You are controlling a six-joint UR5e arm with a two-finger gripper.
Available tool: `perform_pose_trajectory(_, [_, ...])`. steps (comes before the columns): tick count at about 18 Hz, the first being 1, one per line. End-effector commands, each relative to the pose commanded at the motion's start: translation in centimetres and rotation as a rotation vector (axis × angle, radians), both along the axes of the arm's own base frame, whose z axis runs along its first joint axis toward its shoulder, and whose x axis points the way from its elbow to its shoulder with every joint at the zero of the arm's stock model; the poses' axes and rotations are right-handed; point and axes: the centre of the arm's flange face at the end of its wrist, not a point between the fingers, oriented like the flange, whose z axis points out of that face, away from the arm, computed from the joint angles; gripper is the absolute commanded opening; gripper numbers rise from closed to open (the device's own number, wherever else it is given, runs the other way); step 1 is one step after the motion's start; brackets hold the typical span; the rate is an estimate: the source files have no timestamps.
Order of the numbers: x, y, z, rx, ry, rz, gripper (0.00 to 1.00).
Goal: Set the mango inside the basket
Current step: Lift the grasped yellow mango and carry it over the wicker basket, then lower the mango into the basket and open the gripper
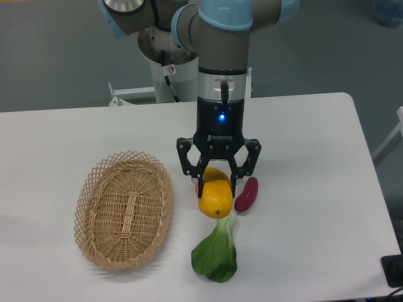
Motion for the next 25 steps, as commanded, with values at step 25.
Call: perform_pose_trajectory(25, [18.8, 6.2, -12.5, -0.368, -0.031, -0.106, 0.54])
